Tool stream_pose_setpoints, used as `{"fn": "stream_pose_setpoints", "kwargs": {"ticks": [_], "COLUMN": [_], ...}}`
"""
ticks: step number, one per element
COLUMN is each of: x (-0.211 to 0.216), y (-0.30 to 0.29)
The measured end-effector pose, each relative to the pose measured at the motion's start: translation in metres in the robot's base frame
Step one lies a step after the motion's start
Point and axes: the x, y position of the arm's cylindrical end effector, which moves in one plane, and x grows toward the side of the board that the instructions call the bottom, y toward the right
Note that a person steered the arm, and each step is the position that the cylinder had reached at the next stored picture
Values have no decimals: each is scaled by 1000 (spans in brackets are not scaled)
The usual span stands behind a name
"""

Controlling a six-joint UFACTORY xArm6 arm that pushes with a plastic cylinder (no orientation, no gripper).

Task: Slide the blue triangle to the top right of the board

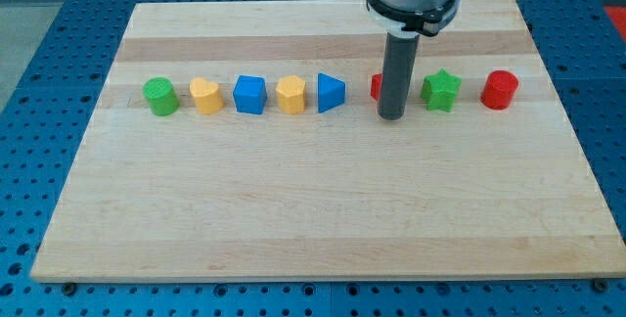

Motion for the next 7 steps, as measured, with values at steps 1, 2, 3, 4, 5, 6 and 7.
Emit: {"fn": "stream_pose_setpoints", "kwargs": {"ticks": [1, 2, 3, 4, 5, 6, 7], "x": [8, 28, 28, 21, -3, -35, -60], "y": [-1, -28, -72, -101, -104, -104, -106]}}
